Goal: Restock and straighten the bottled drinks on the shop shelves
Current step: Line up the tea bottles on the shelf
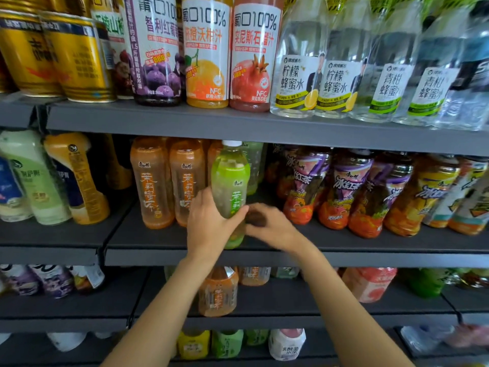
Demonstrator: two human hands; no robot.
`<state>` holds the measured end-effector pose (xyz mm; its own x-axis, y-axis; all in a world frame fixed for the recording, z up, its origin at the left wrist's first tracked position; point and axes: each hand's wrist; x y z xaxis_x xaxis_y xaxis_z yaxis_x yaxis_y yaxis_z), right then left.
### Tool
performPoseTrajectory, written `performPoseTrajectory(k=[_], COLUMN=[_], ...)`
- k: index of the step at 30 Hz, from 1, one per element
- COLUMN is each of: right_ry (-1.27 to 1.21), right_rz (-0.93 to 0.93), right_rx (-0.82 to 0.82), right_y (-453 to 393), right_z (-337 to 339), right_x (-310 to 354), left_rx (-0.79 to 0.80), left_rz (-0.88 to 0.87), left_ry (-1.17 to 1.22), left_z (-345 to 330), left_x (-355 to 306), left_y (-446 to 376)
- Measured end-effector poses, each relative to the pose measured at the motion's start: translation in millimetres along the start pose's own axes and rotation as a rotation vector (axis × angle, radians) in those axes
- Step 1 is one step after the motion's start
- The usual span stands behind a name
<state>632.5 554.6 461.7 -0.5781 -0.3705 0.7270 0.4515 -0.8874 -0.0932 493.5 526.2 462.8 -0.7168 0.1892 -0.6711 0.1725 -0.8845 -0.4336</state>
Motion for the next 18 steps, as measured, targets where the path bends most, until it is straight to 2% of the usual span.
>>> performPoseTrajectory(k=[2, 4, 5, 12, 18], right_ry=[-0.125, -0.133, -0.146, -0.290, -0.292], right_rz=[-0.054, -0.155, -0.202, -0.339, -0.319], right_rx=[-0.187, -0.409, -0.452, -0.445, -0.434], right_y=[-9, -27, -39, -120, -117], right_z=[16, 22, 22, 15, 16], right_x=[-5, -4, -2, -16, -24], left_rx=[0.054, 0.101, 0.116, 0.164, 0.163], left_rz=[-0.005, -0.007, -0.010, -0.020, -0.033], left_ry=[0.005, 0.014, 0.021, 0.077, 0.093], left_z=[10, 16, 17, 20, 18], left_x=[8, 12, 13, 19, 21], left_y=[-2, -6, -8, -8, -8])
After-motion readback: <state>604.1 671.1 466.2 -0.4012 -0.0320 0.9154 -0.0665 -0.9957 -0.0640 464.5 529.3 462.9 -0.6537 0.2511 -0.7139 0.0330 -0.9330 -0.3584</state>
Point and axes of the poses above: each hand's wrist, its own y-axis away from the middle knuckle, its own z-axis out of the back of the hand, x = y × z, and after that the axes turned 9 degrees about x, right-handed
